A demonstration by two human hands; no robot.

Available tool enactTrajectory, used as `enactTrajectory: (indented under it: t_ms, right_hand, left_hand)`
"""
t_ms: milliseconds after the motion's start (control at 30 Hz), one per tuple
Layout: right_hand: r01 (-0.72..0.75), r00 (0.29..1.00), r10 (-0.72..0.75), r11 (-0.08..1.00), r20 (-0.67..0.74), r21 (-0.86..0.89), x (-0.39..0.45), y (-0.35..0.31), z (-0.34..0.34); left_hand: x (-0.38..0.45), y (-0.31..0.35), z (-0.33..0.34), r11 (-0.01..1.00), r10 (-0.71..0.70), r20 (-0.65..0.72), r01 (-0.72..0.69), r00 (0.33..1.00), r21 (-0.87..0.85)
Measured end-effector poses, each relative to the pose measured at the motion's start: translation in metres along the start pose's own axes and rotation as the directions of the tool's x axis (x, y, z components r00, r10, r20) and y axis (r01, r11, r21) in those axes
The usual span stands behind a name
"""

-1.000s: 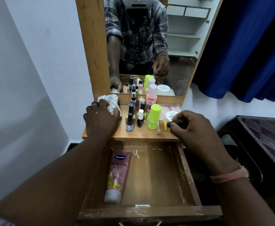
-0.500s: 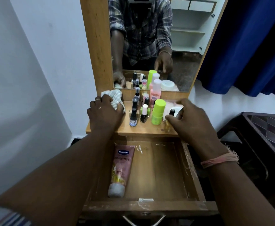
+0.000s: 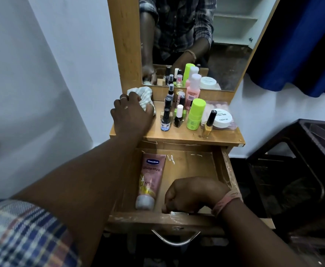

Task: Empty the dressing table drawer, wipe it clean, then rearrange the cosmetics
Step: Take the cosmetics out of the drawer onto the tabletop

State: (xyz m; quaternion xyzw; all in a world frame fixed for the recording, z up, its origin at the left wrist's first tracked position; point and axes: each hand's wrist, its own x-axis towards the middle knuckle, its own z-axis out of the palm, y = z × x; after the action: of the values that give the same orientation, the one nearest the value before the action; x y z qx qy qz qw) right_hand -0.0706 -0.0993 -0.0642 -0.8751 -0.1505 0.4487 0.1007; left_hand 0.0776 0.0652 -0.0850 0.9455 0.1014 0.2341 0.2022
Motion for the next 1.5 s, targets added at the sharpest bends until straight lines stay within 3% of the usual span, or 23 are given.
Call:
enactTrajectory:
  t_ms: [167,233,300,367,433,600,733,867,1000,1100,1200,1300,1400,1500]
  right_hand:
    - [-0.014,0.999,0.019,0.995,-0.048,0.094,0.012,0.001,0.012]
    - [0.000,0.980,0.051,0.966,-0.190,0.259,0.016,0.000,0.015]
    - [0.053,0.923,0.147,0.867,-0.356,0.496,0.020,-0.004,0.018]
    - [0.140,0.884,0.206,0.739,-0.420,0.659,0.026,-0.015,0.021]
    - [0.171,0.887,0.200,0.696,-0.417,0.697,0.042,-0.025,0.027]
    - [-0.029,0.870,0.393,0.644,-0.298,0.765,0.060,-0.037,0.025]
    - [0.056,0.898,0.313,0.618,-0.310,0.784,0.055,-0.031,0.028]
    - [0.239,0.824,0.265,0.639,-0.501,0.731,0.020,-0.035,0.018]
    - [0.258,0.817,0.221,0.686,-0.533,0.680,-0.026,-0.048,0.003]
    - [0.287,0.797,0.163,0.746,-0.582,0.601,-0.046,-0.062,-0.009]
    - [0.307,0.791,0.101,0.787,-0.604,0.535,-0.056,-0.081,-0.024]
    - [0.379,0.708,0.166,0.731,-0.686,0.567,-0.044,-0.096,-0.044]
    - [0.475,0.629,0.338,0.547,-0.701,0.690,0.001,-0.107,-0.069]
    - [0.424,0.604,0.424,0.545,-0.675,0.723,0.043,-0.118,-0.084]
  left_hand:
    - [0.001,-0.001,0.000,1.000,-0.007,0.001,0.007,1.000,-0.006]
    - [0.002,-0.001,0.001,1.000,-0.001,-0.002,0.001,1.000,0.003]
    - [0.002,0.000,0.001,1.000,0.004,-0.003,-0.004,1.000,0.012]
    - [0.002,-0.001,0.002,1.000,0.006,-0.010,-0.006,1.000,0.010]
    - [0.002,-0.002,0.002,1.000,0.009,-0.019,-0.009,1.000,0.008]
    - [0.000,-0.002,0.005,0.999,0.014,0.024,-0.015,1.000,0.041]
    - [0.000,-0.006,0.003,0.999,0.033,0.012,-0.033,0.999,-0.025]
    - [0.005,-0.016,-0.002,0.952,-0.017,0.005,0.017,1.000,-0.307]
    - [0.009,-0.026,-0.028,0.779,-0.169,0.083,0.185,0.982,-0.599]
    - [0.004,-0.039,-0.046,0.500,-0.368,0.139,0.321,0.920,-0.804]
    - [-0.003,-0.056,-0.058,0.233,-0.517,0.163,0.321,0.841,-0.918]
    - [-0.012,-0.073,-0.064,0.040,-0.572,0.202,0.273,0.795,-0.961]
    - [-0.020,-0.079,-0.064,-0.062,-0.621,0.237,0.254,0.747,-0.965]
    - [-0.031,-0.074,-0.060,-0.078,-0.585,0.293,0.307,0.756,-0.948]
